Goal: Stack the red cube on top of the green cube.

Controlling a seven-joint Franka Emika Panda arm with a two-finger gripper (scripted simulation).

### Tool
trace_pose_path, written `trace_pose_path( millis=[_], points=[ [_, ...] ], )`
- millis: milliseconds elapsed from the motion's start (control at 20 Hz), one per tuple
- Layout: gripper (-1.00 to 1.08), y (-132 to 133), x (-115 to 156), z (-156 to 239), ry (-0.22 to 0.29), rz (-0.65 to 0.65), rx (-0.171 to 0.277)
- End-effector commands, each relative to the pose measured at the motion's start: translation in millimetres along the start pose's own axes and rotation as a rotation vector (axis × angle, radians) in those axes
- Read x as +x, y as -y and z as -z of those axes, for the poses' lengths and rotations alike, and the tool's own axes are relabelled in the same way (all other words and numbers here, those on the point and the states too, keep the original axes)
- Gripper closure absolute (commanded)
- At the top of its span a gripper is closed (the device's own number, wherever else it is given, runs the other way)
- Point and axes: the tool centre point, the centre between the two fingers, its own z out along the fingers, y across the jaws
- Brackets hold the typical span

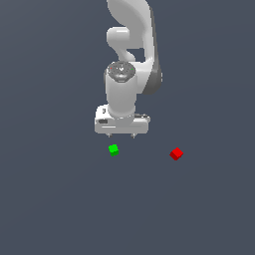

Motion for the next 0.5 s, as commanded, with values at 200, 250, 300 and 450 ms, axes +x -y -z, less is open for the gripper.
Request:
trace_pose_path(
  millis=[200,250,300,450],
  points=[
    [-0.92,8,3,-3,-0.001,0.017,0.001],
    [-0.92,12,4,-4,-0.001,0.026,0.002],
    [-0.92,17,6,-6,-0.002,0.038,0.003],
    [-0.92,40,13,-13,-0.005,0.086,0.006]
  ],
)
